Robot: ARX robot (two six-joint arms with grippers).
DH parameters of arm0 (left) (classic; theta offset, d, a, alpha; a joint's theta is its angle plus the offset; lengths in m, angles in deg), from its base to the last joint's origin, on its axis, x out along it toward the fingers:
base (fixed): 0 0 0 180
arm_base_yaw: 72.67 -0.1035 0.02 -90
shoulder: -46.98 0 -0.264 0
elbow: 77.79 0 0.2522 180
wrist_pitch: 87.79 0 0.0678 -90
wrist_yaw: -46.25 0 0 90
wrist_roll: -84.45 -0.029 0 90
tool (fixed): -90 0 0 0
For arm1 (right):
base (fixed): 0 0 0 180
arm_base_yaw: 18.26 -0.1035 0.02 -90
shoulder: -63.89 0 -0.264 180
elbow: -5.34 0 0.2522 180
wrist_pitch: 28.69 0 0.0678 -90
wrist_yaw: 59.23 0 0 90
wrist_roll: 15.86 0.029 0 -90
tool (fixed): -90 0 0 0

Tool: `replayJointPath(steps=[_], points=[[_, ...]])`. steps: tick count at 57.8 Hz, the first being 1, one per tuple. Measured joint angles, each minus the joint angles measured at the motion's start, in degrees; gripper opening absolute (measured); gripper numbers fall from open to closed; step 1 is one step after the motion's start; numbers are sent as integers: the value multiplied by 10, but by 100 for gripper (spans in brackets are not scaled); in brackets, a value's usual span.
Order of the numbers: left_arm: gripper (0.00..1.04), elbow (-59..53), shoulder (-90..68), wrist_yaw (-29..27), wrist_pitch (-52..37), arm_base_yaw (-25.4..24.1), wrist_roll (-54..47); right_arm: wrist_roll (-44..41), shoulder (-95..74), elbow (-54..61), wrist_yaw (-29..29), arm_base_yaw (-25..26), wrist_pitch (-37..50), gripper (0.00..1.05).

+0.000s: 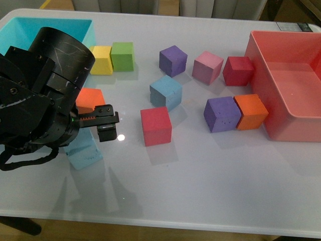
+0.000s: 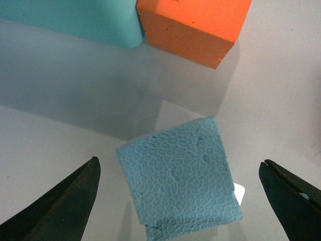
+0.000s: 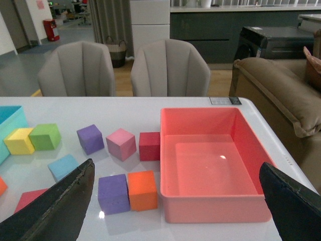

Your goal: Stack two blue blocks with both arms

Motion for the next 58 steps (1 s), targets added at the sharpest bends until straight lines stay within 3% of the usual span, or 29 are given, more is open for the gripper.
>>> replayJointPath(steps=[23,43,58], points=[[96,34,-60,-5,17,10,-1,0,0,0,0,0,0,96],[51,23,-36,9,47,15,35,0,0,0,0,0,0,96],[42,3,90,4,80,24,36,0,0,0,0,0,0,96]])
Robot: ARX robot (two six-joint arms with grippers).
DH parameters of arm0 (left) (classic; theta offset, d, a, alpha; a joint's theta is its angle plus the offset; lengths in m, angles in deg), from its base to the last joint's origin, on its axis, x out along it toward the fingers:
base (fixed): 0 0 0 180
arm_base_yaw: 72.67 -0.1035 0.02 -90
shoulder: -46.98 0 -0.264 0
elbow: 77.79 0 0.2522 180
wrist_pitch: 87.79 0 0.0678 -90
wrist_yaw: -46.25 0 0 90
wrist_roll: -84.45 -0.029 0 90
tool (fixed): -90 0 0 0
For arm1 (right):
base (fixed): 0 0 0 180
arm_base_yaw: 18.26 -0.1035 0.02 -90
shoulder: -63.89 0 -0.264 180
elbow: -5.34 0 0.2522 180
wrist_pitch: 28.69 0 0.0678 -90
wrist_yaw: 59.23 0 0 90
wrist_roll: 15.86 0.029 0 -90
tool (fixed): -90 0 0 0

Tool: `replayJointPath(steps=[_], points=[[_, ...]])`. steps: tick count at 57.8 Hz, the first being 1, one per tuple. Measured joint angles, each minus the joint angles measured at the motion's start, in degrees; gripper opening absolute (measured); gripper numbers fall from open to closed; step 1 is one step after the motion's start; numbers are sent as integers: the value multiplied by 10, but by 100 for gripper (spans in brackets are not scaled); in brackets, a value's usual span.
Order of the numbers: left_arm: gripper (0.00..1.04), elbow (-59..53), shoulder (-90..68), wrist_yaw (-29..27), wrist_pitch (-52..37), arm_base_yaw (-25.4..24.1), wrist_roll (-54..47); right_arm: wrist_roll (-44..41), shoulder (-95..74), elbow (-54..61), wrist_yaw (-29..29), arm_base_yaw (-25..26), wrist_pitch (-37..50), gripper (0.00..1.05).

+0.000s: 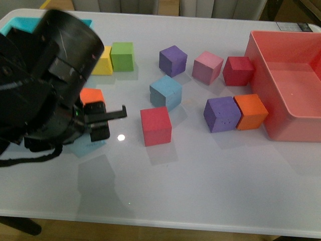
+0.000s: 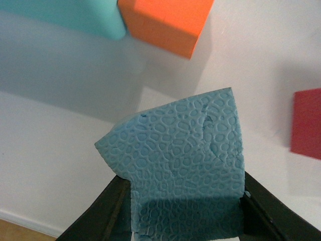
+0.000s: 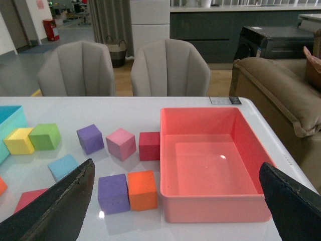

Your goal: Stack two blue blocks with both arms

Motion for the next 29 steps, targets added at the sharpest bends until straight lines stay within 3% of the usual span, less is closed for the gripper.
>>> replayJointPath(steps=[13,29], points=[[40,90,40,-4,46,7,-54,0,0,0,0,0,0,96],[40,270,-69,11,94,26,-111,0,0,0,0,0,0,96]])
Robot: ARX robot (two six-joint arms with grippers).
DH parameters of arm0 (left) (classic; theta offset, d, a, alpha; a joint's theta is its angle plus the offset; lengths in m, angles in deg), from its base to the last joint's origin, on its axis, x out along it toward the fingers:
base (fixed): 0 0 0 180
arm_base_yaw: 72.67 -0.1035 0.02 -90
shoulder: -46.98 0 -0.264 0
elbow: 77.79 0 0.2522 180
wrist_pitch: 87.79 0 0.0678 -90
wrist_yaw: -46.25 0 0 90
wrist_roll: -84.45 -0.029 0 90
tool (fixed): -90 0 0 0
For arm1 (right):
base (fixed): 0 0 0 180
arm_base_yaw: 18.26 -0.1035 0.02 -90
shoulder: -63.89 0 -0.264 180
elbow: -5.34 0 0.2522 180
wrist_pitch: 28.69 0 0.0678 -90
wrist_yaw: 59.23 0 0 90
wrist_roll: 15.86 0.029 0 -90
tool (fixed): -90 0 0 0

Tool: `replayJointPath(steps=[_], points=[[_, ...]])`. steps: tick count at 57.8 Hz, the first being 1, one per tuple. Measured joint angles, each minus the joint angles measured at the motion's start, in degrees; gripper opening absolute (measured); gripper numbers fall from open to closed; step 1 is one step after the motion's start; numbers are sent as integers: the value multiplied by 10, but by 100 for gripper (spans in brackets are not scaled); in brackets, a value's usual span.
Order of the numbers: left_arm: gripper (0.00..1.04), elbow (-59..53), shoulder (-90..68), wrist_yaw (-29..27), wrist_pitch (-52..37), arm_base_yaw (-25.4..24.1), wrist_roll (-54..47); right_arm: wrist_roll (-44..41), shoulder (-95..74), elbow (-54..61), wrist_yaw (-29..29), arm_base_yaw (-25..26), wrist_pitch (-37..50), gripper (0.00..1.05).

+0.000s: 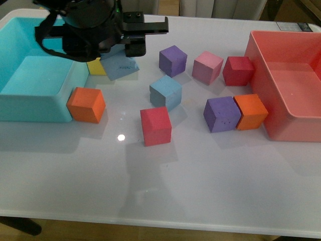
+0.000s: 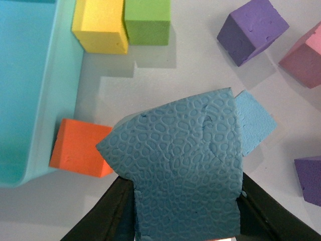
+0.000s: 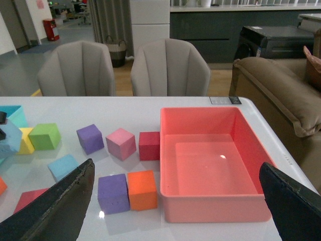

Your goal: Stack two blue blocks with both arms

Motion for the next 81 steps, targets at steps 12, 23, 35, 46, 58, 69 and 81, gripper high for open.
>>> replayJointPath(steps=[12,23,35,46,58,69,81], points=[[40,91,-71,5,17,13,-47,0,0,0,0,0,0,96],[40,169,-124,18,47,20,-77,0,0,0,0,0,0,96],[40,227,-161,26,77,27,-99,0,0,0,0,0,0,96],[40,249,-189,42,95,37,-111,0,0,0,0,0,0,96],[40,265,-219,45,104,52,-122,0,0,0,0,0,0,96],[40,279,-236,43,106,52,-122,0,0,0,0,0,0,96],[55,280,-238,41,105,52,-122,0,0,0,0,0,0,96]])
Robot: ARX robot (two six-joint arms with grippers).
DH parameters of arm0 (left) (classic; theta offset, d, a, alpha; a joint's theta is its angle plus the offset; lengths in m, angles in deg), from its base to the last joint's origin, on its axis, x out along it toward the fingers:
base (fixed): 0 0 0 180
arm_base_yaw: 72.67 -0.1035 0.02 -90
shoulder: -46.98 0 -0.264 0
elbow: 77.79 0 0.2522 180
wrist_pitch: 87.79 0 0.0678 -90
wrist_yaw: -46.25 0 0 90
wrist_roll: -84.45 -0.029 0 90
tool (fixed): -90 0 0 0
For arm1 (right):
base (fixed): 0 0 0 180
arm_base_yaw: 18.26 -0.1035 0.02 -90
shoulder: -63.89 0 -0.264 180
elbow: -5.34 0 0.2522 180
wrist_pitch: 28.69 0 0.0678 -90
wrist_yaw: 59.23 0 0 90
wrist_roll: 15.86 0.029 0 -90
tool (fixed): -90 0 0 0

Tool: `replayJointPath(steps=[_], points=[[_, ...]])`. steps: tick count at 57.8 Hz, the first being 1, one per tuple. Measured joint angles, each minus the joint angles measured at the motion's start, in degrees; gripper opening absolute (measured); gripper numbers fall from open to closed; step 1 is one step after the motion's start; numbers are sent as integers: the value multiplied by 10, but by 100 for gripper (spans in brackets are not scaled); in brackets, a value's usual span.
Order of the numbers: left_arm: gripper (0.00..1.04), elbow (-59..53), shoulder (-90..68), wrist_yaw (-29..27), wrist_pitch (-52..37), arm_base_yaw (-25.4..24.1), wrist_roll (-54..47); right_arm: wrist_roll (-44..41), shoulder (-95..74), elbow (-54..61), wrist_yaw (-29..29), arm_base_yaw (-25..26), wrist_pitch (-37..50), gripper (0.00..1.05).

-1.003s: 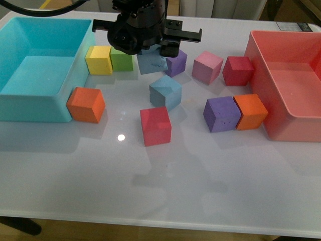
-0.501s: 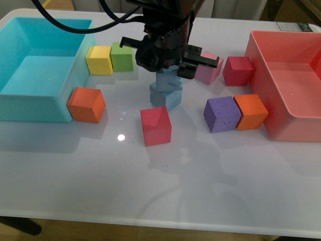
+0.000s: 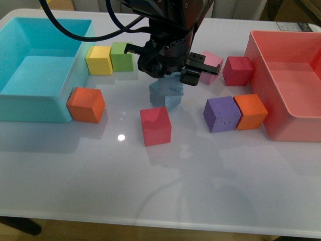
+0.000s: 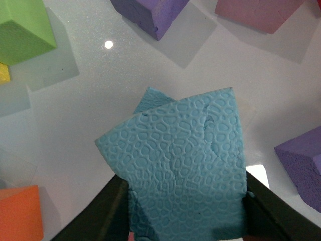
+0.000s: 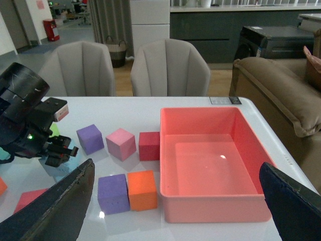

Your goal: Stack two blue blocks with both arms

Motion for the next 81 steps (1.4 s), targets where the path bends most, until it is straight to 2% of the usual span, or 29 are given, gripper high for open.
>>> replayJointPath(steps=[16,34,47,64,76,78,79,81], points=[[98,-2,0,7,-7,-2,7,0,0,0,0,0,0,96],[96,-41,18,20,-23,-3,27,0,0,0,0,0,0,96],[96,-125,101,37,-75,-7,48,0,0,0,0,0,0,96],[96,-350,309,51,-214,-31,68,0,0,0,0,0,0,96],[96,-482,436,72,-253,-65,81,0,0,0,0,0,0,96],[94,-502,447,57,-276,-68,70,0,0,0,0,0,0,96],[90,-531,459,13,-345,-70,50,0,0,0,0,0,0,96],[85,-569,470,-34,-435,-75,21,0,0,0,0,0,0,96]])
